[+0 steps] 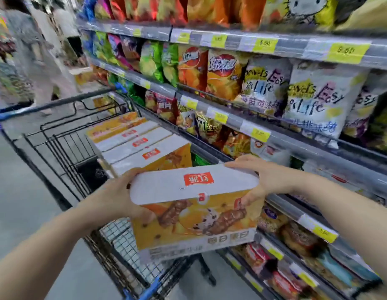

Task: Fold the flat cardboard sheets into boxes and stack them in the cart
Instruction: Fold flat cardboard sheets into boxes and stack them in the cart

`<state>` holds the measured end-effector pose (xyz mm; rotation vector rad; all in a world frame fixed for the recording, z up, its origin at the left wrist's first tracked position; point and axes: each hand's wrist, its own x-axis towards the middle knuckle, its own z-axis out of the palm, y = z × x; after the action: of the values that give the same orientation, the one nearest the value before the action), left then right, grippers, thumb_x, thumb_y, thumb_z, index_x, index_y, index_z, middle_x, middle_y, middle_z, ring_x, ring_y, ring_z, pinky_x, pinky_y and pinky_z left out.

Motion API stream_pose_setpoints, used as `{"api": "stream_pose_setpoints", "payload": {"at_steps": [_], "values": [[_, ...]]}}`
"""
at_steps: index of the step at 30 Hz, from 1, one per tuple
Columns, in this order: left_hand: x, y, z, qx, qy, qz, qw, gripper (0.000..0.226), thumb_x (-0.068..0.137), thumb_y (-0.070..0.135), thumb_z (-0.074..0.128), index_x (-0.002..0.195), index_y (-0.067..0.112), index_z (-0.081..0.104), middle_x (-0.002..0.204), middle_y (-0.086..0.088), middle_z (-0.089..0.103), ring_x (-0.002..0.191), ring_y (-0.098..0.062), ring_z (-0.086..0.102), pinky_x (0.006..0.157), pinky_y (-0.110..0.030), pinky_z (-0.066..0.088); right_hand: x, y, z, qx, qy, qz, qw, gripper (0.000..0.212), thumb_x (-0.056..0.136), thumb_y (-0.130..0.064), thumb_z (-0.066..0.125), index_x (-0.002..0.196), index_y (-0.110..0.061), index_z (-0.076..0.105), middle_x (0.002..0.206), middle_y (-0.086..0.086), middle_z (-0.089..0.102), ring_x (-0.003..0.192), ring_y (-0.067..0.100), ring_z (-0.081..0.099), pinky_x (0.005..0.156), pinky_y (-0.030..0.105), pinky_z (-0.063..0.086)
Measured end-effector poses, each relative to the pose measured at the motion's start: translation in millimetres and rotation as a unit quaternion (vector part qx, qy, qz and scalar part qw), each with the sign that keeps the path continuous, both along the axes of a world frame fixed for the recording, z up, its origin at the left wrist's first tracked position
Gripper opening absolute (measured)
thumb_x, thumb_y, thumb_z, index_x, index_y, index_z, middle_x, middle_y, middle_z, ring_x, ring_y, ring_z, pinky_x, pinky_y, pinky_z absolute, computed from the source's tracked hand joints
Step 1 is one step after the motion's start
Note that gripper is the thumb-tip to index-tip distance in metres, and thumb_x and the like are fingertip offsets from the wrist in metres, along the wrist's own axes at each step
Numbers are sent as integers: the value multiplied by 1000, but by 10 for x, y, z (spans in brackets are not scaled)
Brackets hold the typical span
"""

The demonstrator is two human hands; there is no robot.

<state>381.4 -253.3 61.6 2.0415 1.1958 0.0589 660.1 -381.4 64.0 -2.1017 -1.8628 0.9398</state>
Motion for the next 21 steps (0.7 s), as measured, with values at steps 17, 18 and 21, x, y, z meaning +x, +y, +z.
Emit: {"api": "stream_pose_setpoints", "payload": {"at_steps": [17,18,21], "values": [[26,1446,-185,-77,116,-185,973,104,15,74,71,109,50,31,116,23,42,96,2,48,76,-16,35,-34,998,-66,-93,33,10,995,66,82,-35,62,139,-37,28,122,-28,23,116,-8,19,96,16,16],[-22,1517,-254,-48,126,-183,974,92,30,64,70,113,47,33,119,17,46,97,-3,49,78,-15,33,-81,1026,-85,-103,42,9,994,65,82,-35,62,138,-38,28,123,-29,23,117,-8,20,97,17,17],[-229,1732,-399,6,149,-218,965,77,37,68,63,107,52,35,125,13,48,103,-6,49,81,-18,35,-311,1126,-209,-129,60,1,990,66,82,-35,62,139,-36,28,125,-29,24,125,-6,22,102,18,19]]}}
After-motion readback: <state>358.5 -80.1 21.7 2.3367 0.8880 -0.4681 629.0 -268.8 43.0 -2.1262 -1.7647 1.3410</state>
